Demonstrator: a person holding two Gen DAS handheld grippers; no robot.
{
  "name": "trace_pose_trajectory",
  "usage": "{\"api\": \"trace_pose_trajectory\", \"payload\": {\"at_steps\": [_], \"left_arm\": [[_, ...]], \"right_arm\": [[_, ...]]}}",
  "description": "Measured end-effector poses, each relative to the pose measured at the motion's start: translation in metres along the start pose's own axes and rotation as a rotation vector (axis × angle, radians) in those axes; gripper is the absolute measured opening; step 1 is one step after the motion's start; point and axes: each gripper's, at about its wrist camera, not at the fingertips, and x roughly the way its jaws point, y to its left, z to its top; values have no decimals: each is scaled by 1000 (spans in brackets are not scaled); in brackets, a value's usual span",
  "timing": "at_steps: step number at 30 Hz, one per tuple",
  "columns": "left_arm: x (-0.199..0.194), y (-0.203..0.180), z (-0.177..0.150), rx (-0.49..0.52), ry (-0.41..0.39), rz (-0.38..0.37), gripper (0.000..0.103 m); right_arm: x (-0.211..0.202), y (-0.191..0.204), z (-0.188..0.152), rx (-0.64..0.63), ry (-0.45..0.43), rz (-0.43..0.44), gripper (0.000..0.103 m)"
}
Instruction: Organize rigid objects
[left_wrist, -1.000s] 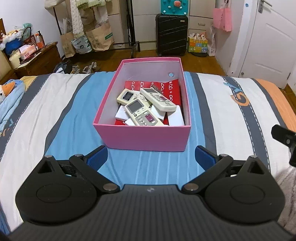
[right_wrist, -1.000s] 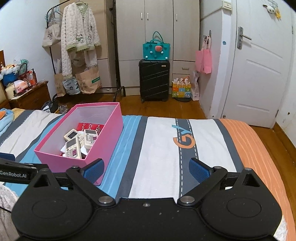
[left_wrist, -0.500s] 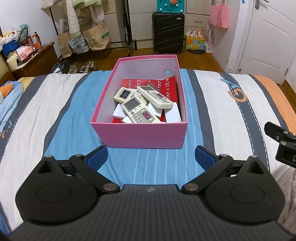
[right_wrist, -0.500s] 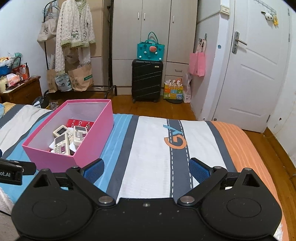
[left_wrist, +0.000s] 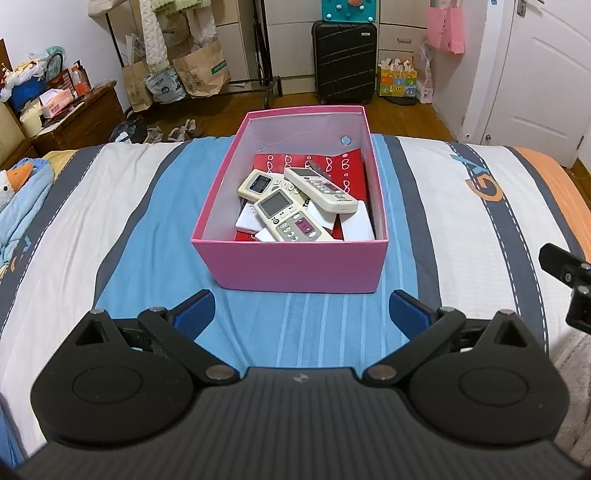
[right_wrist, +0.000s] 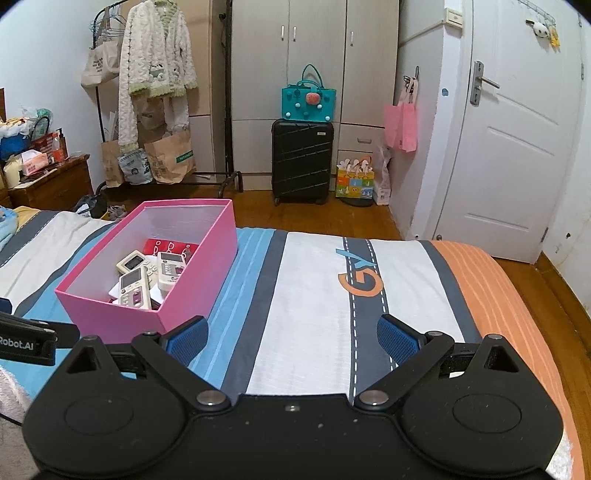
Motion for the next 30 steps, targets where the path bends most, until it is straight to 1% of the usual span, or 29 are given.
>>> {"api": "trace_pose_trajectory", "payload": {"at_steps": [7, 16, 30], "left_arm": [[3, -1, -2, 13, 12, 8, 102], [0, -4, -4, 28, 3, 12, 102], [2, -2, -4, 12, 7, -16, 102]], "right_arm": [[2, 1, -2, -7, 11, 1, 99], [3, 2, 0, -10, 14, -6, 99], [0, 3, -2, -1, 7, 2, 99]]}}
